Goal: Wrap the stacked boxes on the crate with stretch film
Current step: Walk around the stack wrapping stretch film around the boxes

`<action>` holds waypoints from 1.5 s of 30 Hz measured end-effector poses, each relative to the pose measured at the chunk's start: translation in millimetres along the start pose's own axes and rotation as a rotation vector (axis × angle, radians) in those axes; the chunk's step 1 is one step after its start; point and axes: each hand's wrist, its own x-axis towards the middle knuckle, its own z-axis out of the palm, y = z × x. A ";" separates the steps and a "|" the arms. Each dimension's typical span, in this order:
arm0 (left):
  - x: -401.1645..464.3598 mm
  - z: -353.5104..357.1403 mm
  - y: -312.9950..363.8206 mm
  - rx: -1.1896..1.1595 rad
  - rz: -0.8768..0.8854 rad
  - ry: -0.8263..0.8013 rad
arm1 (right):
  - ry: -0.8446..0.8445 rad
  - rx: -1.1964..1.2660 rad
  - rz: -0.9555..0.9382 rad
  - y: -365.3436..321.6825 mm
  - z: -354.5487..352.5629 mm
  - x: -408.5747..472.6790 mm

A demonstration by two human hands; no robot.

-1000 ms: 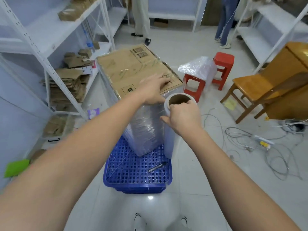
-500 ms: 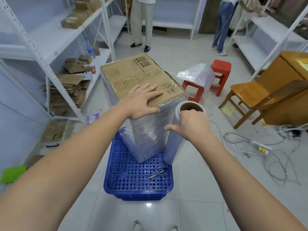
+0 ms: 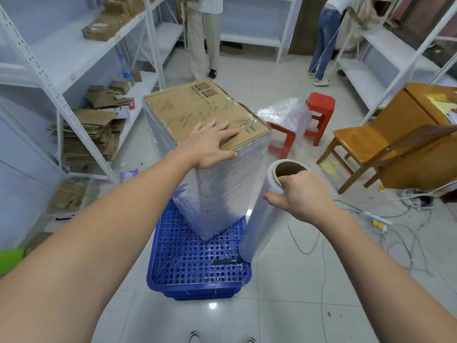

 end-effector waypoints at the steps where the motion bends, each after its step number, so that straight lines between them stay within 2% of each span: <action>1: 3.3 2.7 2.2 0.000 -0.015 0.011 | -0.012 0.008 -0.038 0.9 -0.9 -2.6; 8: 13.5 6.1 11.3 0.020 -0.055 0.028 | -0.010 -0.003 -0.260 -7.4 4.1 -7.6; 15: 12.9 9.6 13.9 0.007 -0.066 0.048 | -0.153 -0.003 -0.358 -33.3 0.7 -6.0; 19: 11.9 11.5 13.0 0.024 -0.061 0.069 | -0.118 -0.037 -0.352 -57.2 -6.6 -10.6; 27: 5.0 10.7 12.8 0.025 -0.070 0.079 | 0.076 -0.030 -0.227 -82.1 12.6 -9.0; 31: 1.7 11.2 12.6 -0.019 -0.076 0.099 | 0.022 -0.076 -0.189 -86.1 7.5 -8.6; 37: -1.3 13.1 7.2 -0.062 -0.043 0.126 | -0.036 -0.100 0.041 -111.8 -3.3 -11.1; 40: -4.0 0.2 0.0 -0.185 0.043 0.071 | -0.077 -0.127 0.146 -122.4 0.0 -1.4; 42: -8.7 -16.7 -12.5 -0.270 0.159 -0.048 | -0.119 -0.111 0.214 -123.0 -2.4 9.6; 43: -10.3 -23.9 -21.7 -0.267 0.240 -0.116 | -0.130 -0.100 0.228 -122.4 -4.0 14.2; 45: -13.5 -32.1 -42.7 -0.119 0.412 -0.227 | -0.156 -0.084 0.251 -121.7 -7.6 19.7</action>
